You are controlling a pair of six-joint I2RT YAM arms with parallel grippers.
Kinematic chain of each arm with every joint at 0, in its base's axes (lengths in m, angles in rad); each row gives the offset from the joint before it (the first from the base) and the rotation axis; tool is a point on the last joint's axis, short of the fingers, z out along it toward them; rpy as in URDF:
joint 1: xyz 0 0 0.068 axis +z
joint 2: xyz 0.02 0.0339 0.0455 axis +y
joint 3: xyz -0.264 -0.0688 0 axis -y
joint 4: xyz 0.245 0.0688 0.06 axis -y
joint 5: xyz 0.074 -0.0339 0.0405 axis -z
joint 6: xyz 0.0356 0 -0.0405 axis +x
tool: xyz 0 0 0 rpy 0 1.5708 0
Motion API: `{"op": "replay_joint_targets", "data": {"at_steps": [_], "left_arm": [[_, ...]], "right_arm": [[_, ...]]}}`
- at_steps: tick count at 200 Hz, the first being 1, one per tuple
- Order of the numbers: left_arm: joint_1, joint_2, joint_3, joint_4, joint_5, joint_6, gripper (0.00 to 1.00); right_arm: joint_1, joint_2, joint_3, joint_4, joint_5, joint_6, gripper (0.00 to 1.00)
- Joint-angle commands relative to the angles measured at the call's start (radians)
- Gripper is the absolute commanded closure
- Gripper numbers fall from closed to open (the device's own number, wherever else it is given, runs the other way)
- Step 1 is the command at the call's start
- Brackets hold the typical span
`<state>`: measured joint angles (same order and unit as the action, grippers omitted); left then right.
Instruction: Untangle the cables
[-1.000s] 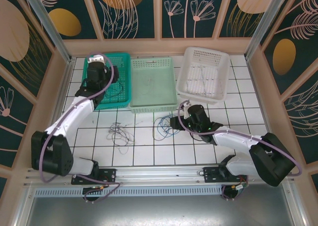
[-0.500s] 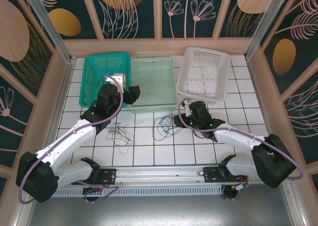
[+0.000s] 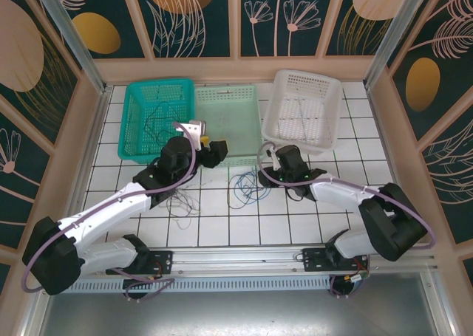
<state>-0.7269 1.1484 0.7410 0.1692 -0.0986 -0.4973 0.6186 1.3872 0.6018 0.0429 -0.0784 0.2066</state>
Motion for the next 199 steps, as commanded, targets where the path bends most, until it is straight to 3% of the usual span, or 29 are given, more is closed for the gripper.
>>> {"op": "replay_joint_targets", "data": {"at_steps": [1, 55, 102, 148, 171, 199], "left_arm": [[-0.008, -0.011, -0.017, 0.061, 0.010, -0.035, 0.33], [-0.007, -0.003, -0.028, 0.082, 0.025, -0.052, 0.33], [-0.007, -0.012, -0.031, 0.081, 0.022, -0.050, 0.32], [-0.008, -0.021, -0.036, 0.080, 0.014, -0.053, 0.32], [-0.007, -0.024, -0.037, 0.077, 0.016, -0.055, 0.32], [-0.007, -0.034, -0.040, 0.075, 0.017, -0.057, 0.32]], "right_arm": [[-0.004, 0.012, 0.046, -0.024, 0.037, -0.038, 0.52], [-0.003, 0.113, 0.123, -0.056, 0.030, -0.098, 0.52], [-0.004, 0.124, 0.131, -0.062, 0.005, -0.138, 0.61], [-0.005, 0.119, 0.116, -0.048, -0.104, -0.178, 0.69], [-0.019, 0.126, 0.118, -0.048, -0.149, -0.189, 0.64], [-0.037, 0.140, 0.137, -0.071, -0.174, -0.198, 0.78]]}}
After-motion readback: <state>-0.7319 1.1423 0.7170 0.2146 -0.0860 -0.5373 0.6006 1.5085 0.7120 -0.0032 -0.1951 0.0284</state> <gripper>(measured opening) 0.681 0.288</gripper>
